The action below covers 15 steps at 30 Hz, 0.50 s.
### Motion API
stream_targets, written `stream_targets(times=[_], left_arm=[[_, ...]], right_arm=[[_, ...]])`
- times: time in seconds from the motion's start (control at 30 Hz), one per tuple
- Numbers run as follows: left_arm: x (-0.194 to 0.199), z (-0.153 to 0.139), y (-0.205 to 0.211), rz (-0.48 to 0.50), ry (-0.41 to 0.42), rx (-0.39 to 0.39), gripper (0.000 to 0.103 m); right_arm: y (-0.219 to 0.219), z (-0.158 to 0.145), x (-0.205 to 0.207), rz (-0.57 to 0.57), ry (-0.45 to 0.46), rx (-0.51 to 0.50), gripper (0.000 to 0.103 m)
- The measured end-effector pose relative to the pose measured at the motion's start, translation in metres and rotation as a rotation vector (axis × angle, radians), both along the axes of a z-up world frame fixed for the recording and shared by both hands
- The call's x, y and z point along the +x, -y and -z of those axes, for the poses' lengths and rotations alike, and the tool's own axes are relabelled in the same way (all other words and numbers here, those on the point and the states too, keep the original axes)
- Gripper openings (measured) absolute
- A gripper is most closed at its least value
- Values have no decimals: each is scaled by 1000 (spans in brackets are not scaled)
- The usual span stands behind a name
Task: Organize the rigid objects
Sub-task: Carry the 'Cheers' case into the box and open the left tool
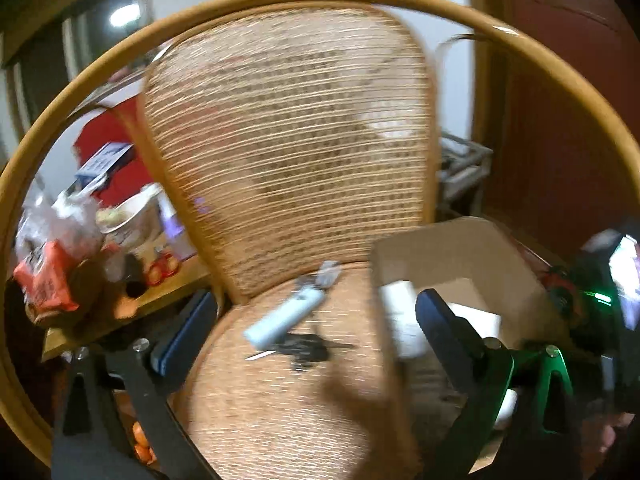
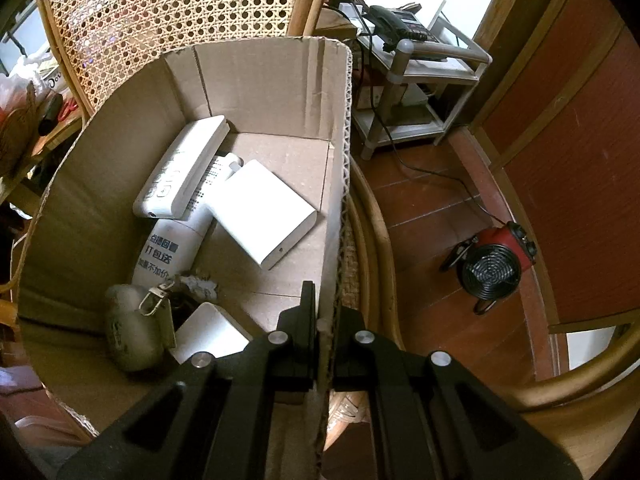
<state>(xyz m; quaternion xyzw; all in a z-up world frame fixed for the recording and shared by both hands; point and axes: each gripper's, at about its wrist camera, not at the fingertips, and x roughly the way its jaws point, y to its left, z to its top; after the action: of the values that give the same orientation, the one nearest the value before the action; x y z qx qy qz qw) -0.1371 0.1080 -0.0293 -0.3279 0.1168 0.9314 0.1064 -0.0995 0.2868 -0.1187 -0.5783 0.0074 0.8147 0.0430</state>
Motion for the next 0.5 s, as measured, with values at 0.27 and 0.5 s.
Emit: stream_targets(times=[0.27, 0.5], left_arm=[[-48, 40, 62, -146, 133, 144, 99], [-65, 73, 67, -142, 181, 80, 99]], right_arm=[[0, 0, 0, -1, -1, 1, 6], [2, 1, 2, -4, 9, 14, 6]])
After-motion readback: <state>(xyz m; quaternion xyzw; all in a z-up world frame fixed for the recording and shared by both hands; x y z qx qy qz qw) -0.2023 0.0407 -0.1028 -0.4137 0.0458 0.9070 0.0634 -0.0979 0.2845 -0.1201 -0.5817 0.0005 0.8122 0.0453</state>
